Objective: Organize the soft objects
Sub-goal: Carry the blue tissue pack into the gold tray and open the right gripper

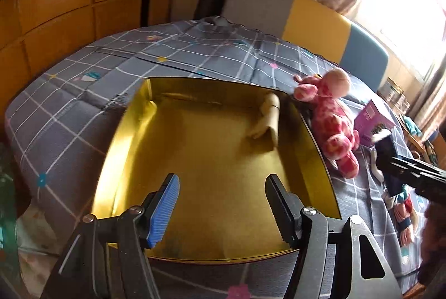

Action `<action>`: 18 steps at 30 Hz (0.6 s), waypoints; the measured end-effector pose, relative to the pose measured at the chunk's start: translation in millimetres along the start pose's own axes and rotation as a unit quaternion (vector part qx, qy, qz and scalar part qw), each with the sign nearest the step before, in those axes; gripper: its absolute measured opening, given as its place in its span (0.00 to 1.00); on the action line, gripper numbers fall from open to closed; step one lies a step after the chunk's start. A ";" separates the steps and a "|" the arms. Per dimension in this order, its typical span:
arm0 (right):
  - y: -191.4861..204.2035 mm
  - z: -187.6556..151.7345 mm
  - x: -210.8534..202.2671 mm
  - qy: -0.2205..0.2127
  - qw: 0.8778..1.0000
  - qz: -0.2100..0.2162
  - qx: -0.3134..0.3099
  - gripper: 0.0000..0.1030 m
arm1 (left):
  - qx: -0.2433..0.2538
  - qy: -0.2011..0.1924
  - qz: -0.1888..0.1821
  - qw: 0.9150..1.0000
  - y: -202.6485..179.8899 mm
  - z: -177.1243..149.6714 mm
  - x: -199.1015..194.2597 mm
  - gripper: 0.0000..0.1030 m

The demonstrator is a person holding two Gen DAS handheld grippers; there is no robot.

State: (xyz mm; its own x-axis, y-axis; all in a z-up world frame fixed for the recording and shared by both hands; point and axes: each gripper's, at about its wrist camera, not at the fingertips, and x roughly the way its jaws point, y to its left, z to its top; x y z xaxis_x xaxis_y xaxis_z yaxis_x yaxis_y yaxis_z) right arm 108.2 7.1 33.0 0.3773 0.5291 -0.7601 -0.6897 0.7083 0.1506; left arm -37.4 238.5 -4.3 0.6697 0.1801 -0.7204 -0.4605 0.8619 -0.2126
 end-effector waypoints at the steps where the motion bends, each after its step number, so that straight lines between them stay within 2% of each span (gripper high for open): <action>1: 10.2 3.2 7.5 0.002 1.000 0.010 -0.004 0.55 | -0.004 0.000 0.003 1.000 3.3 -0.3 -0.6 0.64; 7: 62.9 16.1 64.0 0.046 0.998 0.037 -0.036 0.55 | -0.030 -0.005 0.009 1.000 20.4 -2.1 -2.8 0.65; 13: 89.8 14.0 115.5 0.087 0.994 0.004 -0.070 0.57 | -0.038 -0.004 0.013 0.999 26.5 -4.6 -3.5 0.67; 16: 93.7 5.9 124.0 0.097 0.991 -0.017 -0.087 0.57 | -0.023 -0.011 0.027 0.999 21.7 -6.2 -5.2 0.68; 18: 92.1 2.3 126.6 0.100 0.991 -0.016 -0.087 0.57 | -0.020 -0.014 0.026 0.999 19.2 -6.4 -6.5 0.70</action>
State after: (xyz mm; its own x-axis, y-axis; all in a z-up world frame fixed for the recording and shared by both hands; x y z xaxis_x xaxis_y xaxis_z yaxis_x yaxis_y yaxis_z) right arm 93.9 140.5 -47.9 0.2829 0.3917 -0.8755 -0.7820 0.6227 0.0259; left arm -54.3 250.9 -8.0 0.6598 0.2370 -0.7131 -0.5167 0.8320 -0.2017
